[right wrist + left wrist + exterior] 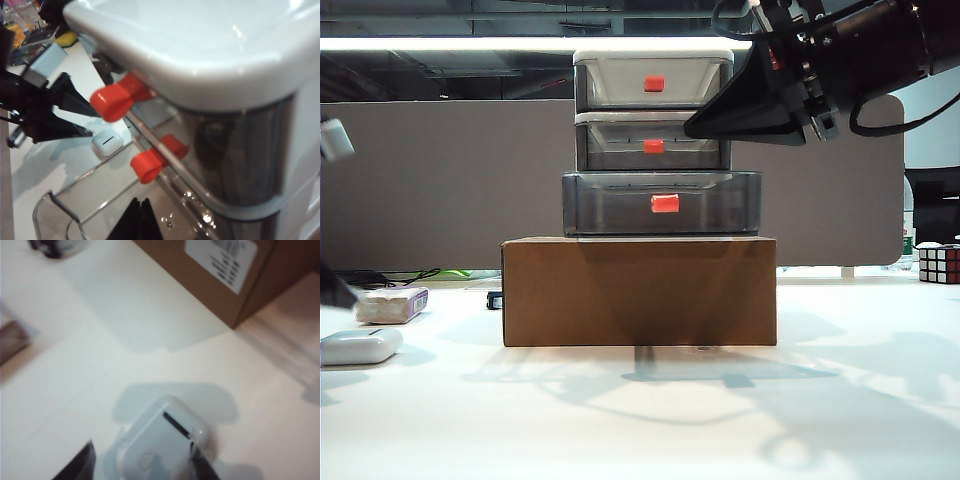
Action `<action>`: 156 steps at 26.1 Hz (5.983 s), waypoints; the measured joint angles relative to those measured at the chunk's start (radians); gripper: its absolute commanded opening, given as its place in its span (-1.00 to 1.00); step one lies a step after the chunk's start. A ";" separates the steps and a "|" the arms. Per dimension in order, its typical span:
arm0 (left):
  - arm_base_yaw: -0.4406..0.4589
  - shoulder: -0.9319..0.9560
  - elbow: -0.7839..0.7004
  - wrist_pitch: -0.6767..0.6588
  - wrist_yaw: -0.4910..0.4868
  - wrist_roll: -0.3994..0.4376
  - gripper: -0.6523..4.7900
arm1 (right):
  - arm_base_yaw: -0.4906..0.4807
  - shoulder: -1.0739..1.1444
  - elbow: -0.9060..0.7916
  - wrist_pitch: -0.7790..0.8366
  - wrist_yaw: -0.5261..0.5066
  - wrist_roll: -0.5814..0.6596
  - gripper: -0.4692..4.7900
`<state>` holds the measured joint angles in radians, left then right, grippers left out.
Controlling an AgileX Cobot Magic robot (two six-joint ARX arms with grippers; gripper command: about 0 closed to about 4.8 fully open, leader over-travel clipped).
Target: Open the third layer of the drawer on the table, pick up the earphone case on the table and put it in, and finally close the drawer.
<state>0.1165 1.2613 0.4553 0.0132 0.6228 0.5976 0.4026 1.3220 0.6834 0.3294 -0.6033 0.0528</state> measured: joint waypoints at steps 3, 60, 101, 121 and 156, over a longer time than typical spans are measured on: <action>0.000 0.064 0.002 0.006 0.022 0.051 0.14 | 0.000 0.000 0.000 -0.016 0.000 0.000 -0.83; -0.084 0.328 0.041 0.259 0.123 0.072 -0.71 | 0.000 0.000 0.000 -0.084 -0.001 -0.024 -0.83; -0.756 -0.002 0.318 0.128 -0.110 -0.267 -0.77 | -0.003 -0.208 0.000 -0.159 0.024 -0.043 -0.83; -0.762 0.016 0.317 -0.278 -0.086 -0.430 -0.78 | -0.003 -0.208 0.000 -0.132 0.046 -0.050 -0.83; -0.871 0.184 0.316 0.172 -0.562 -0.475 -0.78 | 0.000 -0.072 0.150 0.007 0.088 -0.053 -0.83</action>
<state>-0.7544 1.4456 0.7715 0.1848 0.0608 0.1223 0.4026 1.2503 0.8330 0.3363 -0.5156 -0.0006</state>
